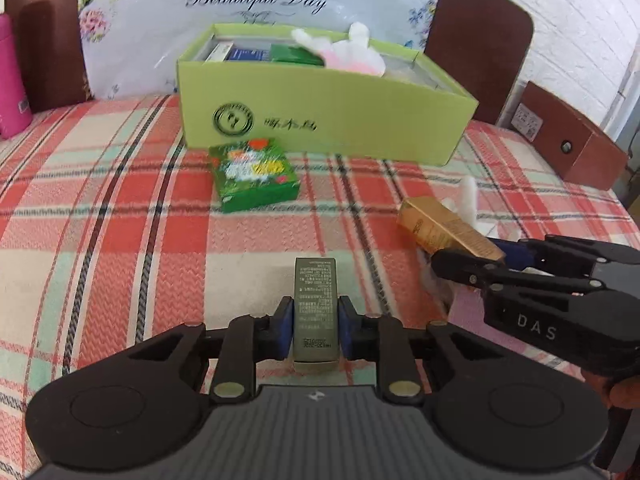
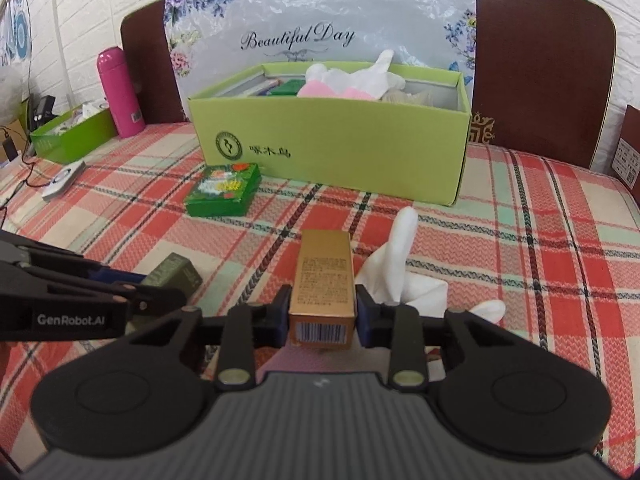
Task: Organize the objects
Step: 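Place both small boxes into the lime-green box and open grippers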
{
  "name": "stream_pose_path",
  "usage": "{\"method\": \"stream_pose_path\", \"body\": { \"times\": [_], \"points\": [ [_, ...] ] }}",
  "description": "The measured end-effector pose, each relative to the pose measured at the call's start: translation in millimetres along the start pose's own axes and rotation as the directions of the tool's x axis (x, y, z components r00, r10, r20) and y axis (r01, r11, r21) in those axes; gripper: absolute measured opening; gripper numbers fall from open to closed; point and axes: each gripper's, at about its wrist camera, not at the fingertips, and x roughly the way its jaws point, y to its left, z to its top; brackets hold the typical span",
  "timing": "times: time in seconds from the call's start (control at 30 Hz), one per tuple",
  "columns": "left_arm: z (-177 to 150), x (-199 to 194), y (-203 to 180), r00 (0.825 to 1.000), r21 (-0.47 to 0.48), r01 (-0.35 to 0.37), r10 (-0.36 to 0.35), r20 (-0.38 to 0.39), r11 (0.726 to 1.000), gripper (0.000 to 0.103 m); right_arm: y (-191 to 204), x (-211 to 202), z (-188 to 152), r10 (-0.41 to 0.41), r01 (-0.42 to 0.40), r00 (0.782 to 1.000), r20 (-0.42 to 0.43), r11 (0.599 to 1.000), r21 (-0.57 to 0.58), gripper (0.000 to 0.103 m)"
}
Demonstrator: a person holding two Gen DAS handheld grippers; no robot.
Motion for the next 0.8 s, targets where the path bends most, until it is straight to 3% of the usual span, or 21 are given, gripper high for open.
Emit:
{"method": "stream_pose_path", "body": {
  "times": [0.2, 0.4, 0.57, 0.8],
  "points": [
    [29.0, -20.4, -14.5, 0.995, 0.027, 0.05, -0.052, 0.091, 0.998, 0.023, -5.6, -27.5, 24.2, -0.003, 0.001, 0.993, 0.116, 1.0, 0.018, 0.031],
    [69.6, -32.6, -30.0, 0.98, 0.051, 0.093, -0.1, 0.173, 0.994, 0.023, -21.8, -41.3, 53.1, -0.056, 0.046, 0.974, 0.218, 0.998, 0.048, 0.031],
    [105.2, -33.6, -46.3, 0.964, 0.088, 0.107, -0.125, 0.233, 0.99, 0.023, -36.7, -35.1, 76.4, -0.109, 0.095, 0.957, 0.267, 0.993, 0.064, 0.031],
    [150.6, -5.2, -53.1, 0.96, 0.09, 0.111, -0.131, 0.247, 0.99, 0.023, -54.7, -1.7, 103.4, -0.162, 0.155, 0.942, 0.294, 0.987, 0.047, 0.031]
  ]
}}
